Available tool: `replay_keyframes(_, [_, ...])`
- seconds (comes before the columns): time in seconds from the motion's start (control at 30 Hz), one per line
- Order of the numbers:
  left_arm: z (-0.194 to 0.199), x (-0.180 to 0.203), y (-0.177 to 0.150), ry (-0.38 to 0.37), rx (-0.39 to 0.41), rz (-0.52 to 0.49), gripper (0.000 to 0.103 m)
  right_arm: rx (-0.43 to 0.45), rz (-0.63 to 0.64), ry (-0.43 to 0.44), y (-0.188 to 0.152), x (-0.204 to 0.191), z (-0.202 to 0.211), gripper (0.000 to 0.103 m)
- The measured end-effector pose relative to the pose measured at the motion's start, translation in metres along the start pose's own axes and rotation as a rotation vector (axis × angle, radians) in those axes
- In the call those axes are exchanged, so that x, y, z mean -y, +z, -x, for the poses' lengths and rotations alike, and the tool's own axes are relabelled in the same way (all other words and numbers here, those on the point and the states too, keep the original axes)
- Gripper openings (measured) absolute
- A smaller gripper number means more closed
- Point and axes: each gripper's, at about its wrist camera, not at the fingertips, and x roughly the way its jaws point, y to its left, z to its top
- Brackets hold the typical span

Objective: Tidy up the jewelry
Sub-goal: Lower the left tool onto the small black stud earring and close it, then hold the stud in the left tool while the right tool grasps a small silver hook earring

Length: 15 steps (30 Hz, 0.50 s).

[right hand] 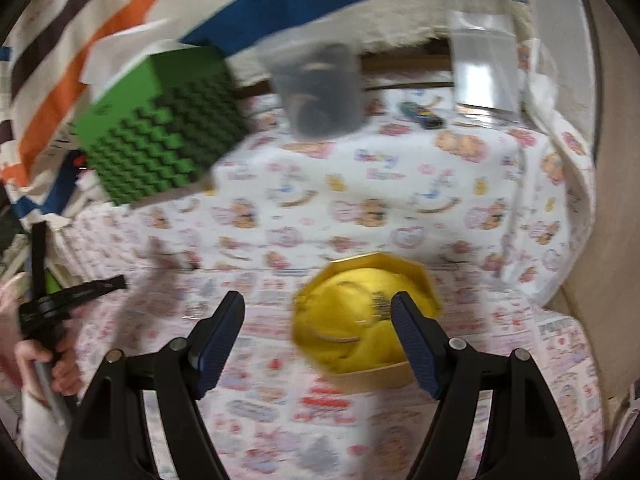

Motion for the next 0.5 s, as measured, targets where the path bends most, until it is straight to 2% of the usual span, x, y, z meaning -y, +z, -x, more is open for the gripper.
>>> replay_keyframes(0.13, [-0.010,-0.035,0.004,0.000,-0.029,0.090,0.002,-0.062,-0.026,0.104,0.005,-0.030,-0.014,0.073])
replay_keyframes(0.23, [-0.013,-0.056,0.006,-0.025,-0.038,0.164,0.002,-0.075,0.009,0.092,0.008,-0.060,-0.030,0.073])
replay_keyframes(0.33, [-0.013,-0.065,0.006,-0.053,-0.039,0.200,0.002,-0.112,0.079,0.064,0.009,-0.104,-0.063,0.073])
replay_keyframes(0.4, [-0.015,-0.072,0.005,-0.110,-0.052,0.245,0.002,-0.139,0.089,0.042,0.008,-0.126,-0.087,0.065])
replay_keyframes(0.47, [-0.012,-0.076,0.004,-0.112,-0.046,0.258,0.002,-0.155,0.088,0.025,0.006,-0.142,-0.107,0.050])
replay_keyframes(0.5, [-0.010,-0.076,0.004,-0.101,-0.037,0.256,0.002,-0.156,0.053,0.018,0.004,-0.150,-0.120,0.047])
